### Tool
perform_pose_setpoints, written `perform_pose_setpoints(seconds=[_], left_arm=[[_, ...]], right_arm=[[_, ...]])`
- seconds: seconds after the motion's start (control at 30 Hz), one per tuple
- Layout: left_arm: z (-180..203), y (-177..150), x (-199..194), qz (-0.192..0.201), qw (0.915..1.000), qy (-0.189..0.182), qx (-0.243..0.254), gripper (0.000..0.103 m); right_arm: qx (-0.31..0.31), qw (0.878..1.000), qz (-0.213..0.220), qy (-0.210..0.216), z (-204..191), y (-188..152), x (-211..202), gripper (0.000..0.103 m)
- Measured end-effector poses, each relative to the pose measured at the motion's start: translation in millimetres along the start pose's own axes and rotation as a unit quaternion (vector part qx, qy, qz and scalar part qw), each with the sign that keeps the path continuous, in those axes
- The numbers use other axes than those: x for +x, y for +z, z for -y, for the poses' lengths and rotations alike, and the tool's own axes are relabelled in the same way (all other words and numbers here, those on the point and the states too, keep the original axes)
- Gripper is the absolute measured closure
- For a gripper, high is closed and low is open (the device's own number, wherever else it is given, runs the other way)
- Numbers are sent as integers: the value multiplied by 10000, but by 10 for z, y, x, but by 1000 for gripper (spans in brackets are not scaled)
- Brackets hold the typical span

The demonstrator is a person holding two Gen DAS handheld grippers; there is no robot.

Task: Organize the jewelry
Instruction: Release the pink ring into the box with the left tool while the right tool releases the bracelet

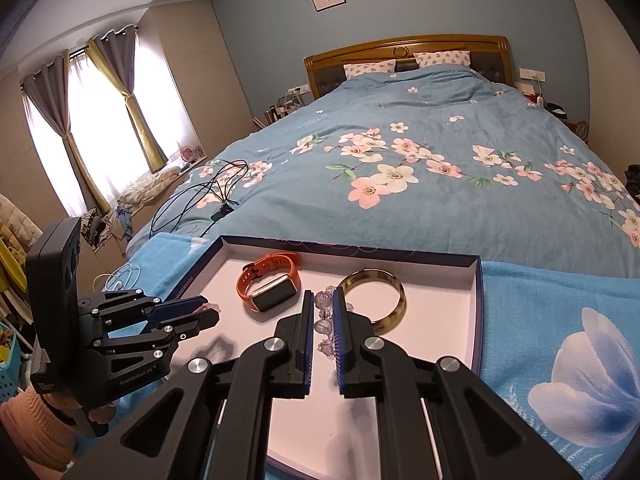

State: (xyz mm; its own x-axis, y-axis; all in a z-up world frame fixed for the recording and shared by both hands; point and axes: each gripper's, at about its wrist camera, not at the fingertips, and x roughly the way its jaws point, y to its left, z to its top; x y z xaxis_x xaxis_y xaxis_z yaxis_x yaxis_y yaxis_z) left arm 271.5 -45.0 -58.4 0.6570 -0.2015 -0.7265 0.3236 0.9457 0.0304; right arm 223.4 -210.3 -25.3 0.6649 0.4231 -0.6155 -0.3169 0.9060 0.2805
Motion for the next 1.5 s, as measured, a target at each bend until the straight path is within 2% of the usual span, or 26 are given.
perform_pose_setpoints(seconds=[1.03,1.2,1.3,1.43,1.5], left_arm=[[-64,76,433,-461,9988,-84,-120,83],[-36,94,453,-437,9989,-107,-136,72],[-29,112,361,-274,9995,-98,-131,64],[-56,132,99,134,9998,33,-115,55],[-63,123,-69,333,9994,70,-97,45]], right_arm=[[-84,9992,-397,57,-54,-64,295,94],[-72,9993,-362,65,-56,-84,220,93],[-30,9994,-329,58,-42,-103,146,88],[-46,9996,-264,50,-43,-177,-49,80],[-106,9996,-241,70,-64,-229,-162,79]])
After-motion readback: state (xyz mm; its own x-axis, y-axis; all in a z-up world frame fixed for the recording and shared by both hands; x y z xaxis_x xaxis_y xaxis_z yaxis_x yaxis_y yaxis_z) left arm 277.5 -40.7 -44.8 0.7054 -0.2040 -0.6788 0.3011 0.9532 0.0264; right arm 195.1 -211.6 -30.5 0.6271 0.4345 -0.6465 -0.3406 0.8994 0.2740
